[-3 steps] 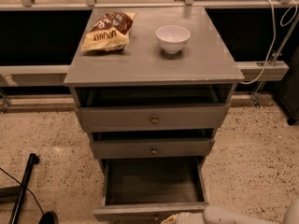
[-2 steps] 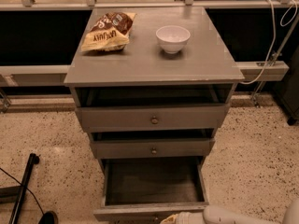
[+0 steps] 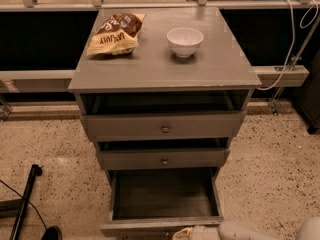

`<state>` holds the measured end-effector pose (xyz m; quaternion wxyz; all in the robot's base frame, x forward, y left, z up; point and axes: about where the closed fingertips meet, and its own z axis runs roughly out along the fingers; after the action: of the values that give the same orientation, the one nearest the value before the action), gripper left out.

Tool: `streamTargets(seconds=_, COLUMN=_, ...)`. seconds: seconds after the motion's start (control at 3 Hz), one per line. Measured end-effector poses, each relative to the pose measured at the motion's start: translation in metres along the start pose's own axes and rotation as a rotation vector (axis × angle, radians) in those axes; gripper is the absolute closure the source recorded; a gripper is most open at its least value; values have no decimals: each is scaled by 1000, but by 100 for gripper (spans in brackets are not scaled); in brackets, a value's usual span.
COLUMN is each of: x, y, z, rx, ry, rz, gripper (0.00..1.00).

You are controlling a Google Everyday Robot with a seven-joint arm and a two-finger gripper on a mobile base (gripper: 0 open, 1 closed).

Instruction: Close bottom drawer

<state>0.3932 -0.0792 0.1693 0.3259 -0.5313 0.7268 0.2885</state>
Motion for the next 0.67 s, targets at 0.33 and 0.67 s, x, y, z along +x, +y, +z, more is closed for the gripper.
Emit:
streamTargets(seconds=0.33, x=15, y=-19, z=4, rx=54, ry=3, rz=30, gripper=100)
streamTargets(seconds=0.67, x=18, y=-38, z=8, rx=121, ry=-3, rz=25, gripper=100)
